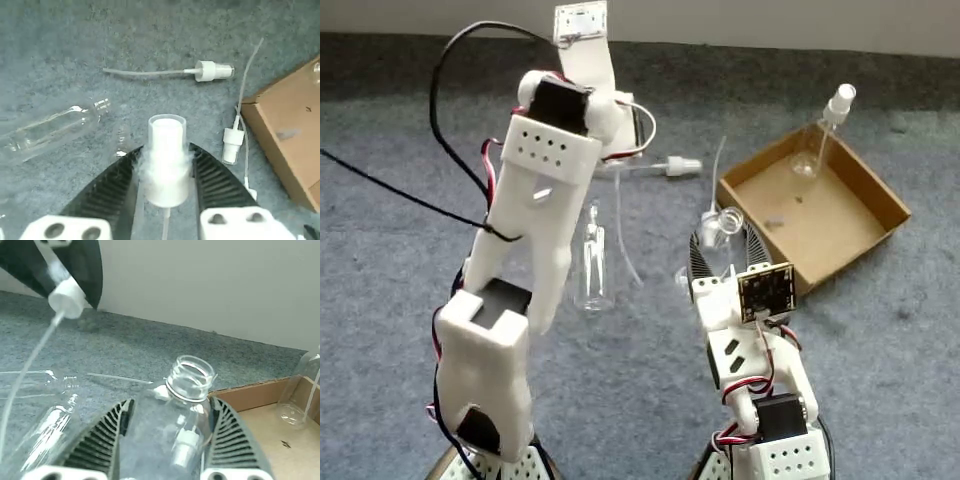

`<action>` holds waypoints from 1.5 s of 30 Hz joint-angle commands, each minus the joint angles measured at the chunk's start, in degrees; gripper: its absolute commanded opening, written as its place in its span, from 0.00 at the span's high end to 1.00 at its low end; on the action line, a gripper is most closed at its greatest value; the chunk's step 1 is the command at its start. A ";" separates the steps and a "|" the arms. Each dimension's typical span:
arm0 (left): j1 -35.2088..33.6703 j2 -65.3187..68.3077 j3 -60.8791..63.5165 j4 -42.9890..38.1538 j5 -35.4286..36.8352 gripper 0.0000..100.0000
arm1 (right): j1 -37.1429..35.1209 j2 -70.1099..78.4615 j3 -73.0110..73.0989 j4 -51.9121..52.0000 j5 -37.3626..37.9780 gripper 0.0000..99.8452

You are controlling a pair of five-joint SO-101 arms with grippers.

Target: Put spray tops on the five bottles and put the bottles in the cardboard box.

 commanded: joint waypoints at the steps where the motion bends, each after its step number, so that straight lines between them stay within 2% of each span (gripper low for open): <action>1: 0.31 -13.32 5.67 0.35 -9.67 0.98 | 0.66 -1.19 6.64 0.13 0.79 0.90; 4: 0.40 -19.91 12.00 0.26 -13.27 0.98 | 0.66 -1.27 6.64 0.13 0.79 0.90; 9: 0.22 -30.02 20.97 0.09 -13.45 0.98 | -0.04 -1.45 6.64 -0.04 0.53 0.90; 19: 0.22 -53.14 45.23 0.00 -13.54 0.98 | -10.86 -1.45 6.64 0.13 0.79 0.90; 25: 0.22 -67.65 60.62 -0.26 -13.63 0.97 | -13.14 -1.54 6.55 -0.04 0.97 0.90; 27: 0.22 -73.19 64.22 -2.46 -13.63 0.97 | -13.14 -1.54 6.20 -0.04 1.32 0.90; 32: 0.22 -86.20 74.68 -9.93 -13.71 0.97 | -13.14 -1.54 6.11 -0.04 9.41 0.90; 38: 0.22 -95.25 85.23 -13.63 -24.53 0.98 | -13.14 -1.54 6.02 -0.13 10.29 0.90; 42: 0.22 -99.21 89.63 -19.69 -24.53 0.98 | -13.14 -1.54 6.20 -0.22 17.67 0.90; 45: 0.57 -102.46 93.23 -23.56 -24.70 0.98 | -13.14 -1.54 6.46 -0.84 18.11 0.90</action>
